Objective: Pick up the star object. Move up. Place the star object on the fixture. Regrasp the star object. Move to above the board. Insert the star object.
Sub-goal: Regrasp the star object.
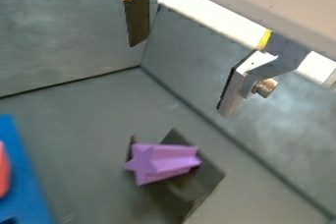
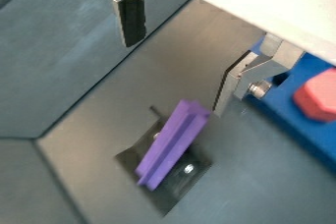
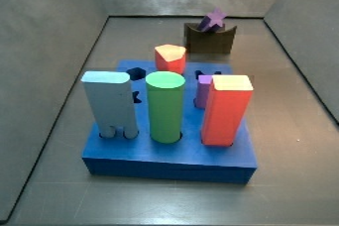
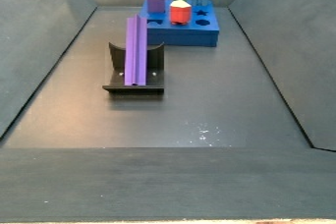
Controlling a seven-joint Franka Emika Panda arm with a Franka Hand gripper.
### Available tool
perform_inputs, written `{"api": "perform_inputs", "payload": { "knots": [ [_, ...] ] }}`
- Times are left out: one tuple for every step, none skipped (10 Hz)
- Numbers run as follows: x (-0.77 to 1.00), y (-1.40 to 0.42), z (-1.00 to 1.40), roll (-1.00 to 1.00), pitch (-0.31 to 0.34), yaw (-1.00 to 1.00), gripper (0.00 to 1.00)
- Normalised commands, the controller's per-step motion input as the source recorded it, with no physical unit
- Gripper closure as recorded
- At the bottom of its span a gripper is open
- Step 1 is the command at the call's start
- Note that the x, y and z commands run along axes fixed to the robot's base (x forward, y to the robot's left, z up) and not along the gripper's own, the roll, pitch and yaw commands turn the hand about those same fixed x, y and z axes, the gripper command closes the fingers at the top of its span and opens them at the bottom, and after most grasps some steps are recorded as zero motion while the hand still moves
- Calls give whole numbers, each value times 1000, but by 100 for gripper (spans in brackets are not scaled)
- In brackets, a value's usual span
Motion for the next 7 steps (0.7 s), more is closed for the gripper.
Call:
{"api": "perform_inputs", "payload": {
  "knots": [
    [52, -25, -1, 1000, 54, 55, 0],
    [71, -33, -4, 1000, 76, 64, 0],
    [78, -36, -4, 1000, 92, 69, 0],
    [88, -38, -2, 1000, 121, 89, 0],
    [88, -41, -3, 1000, 148, 110, 0],
    [90, -42, -8, 991, 172, 142, 0],
    [94, -46, -3, 801, 162, 158, 0]
  ]
}}
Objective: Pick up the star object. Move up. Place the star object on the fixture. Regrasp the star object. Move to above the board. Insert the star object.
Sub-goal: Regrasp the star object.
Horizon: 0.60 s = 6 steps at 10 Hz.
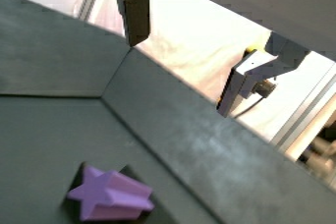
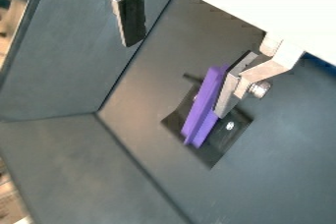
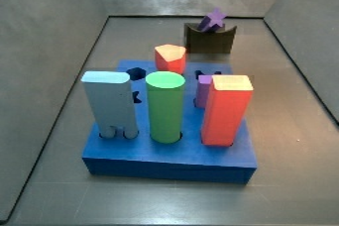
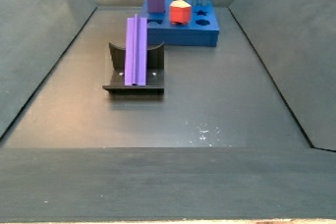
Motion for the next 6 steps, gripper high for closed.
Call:
{"api": "perform_inputs", "payload": {
  "knots": [
    [96, -45, -6, 548, 142, 177, 0],
    [94, -45, -7, 367, 125, 190, 0],
    [85, -32, 5, 219, 84, 195, 0],
    [30, 53, -1000, 208, 85, 60, 0],
    [31, 52, -1000, 190, 55, 58, 0],
    [37, 47, -1000, 165, 29, 72, 0]
  ]
}}
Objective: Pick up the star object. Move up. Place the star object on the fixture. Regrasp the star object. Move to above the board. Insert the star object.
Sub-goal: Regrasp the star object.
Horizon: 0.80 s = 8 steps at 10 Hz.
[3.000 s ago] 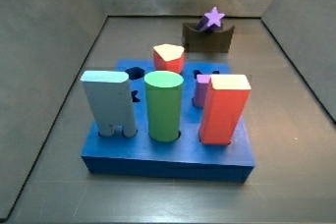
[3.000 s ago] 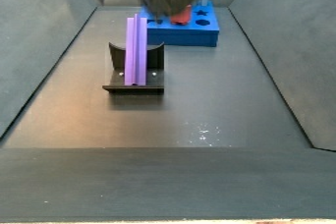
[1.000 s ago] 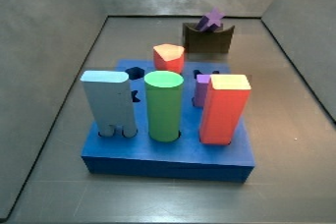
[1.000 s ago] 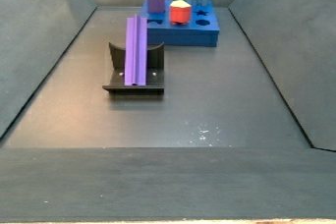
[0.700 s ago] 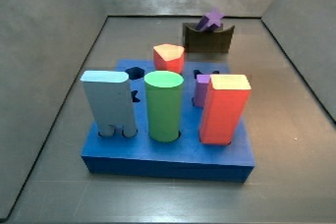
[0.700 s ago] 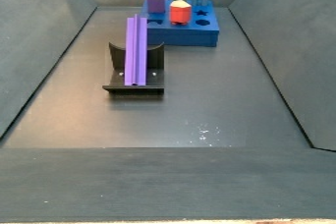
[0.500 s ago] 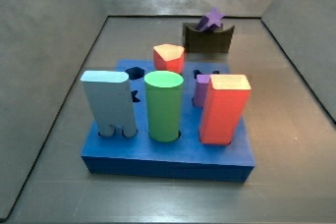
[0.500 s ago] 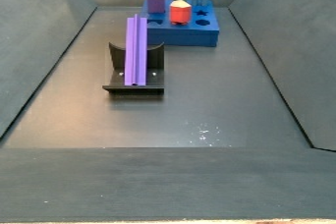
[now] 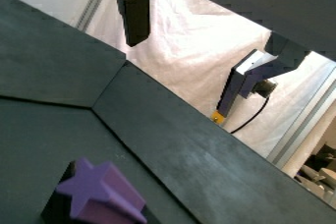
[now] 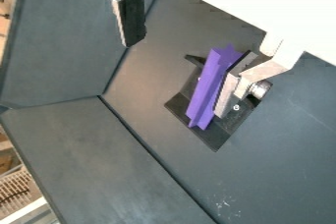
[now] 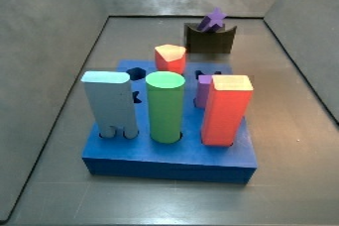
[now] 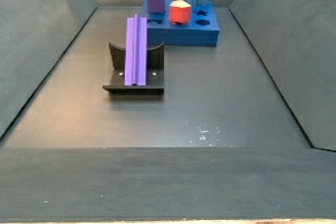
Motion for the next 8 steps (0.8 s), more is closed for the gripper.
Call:
{"api": "perform_inputs", "payload": {
  "knots": [
    [46, 40, -1000, 115, 1, 81, 0],
    [54, 39, -1000, 87, -15, 80, 0],
    [66, 35, -1000, 68, -36, 74, 0],
    [73, 32, -1000, 70, -44, 64, 0],
    [82, 26, -1000, 69, -52, 53, 0],
    [94, 22, -1000, 72, -51, 38, 0],
    [109, 17, -1000, 73, -48, 22, 0],
    [107, 11, -928, 75, -42, 17, 0]
  ]
}}
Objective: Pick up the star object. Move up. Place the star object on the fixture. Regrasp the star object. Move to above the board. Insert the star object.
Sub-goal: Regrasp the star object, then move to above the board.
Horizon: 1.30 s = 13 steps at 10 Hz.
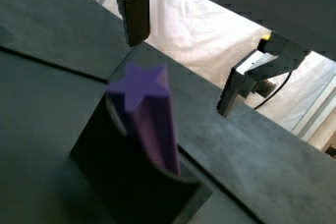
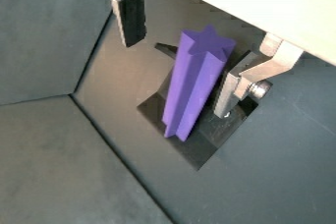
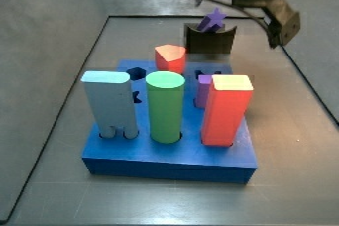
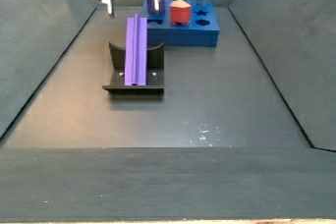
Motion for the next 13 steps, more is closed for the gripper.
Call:
{"api": "perform_inputs", "payload": {
  "knots": [
    [92, 2, -700, 78, -22, 8, 0],
    [90, 1, -613, 75, -18, 7, 0],
    [77, 3, -446, 70, -17, 11, 0],
    [70, 2, -316, 72, -17, 15, 0],
    [0, 0, 0, 0, 0, 0, 100],
    [67, -316, 1000, -191, -472, 198, 100],
    [55, -300, 1000, -169, -452, 145, 100],
    [44, -271, 1000, -135, -421, 67, 100],
    [30, -235, 1000, -91, -358, -72, 100],
    [17, -221, 1000, -66, -310, -140, 100],
    [2, -187, 1000, -39, -234, -193, 100],
    [-7, -172, 1000, -29, -196, -213, 100],
    [-15, -138, 1000, -15, -119, -238, 100]
  ]
}}
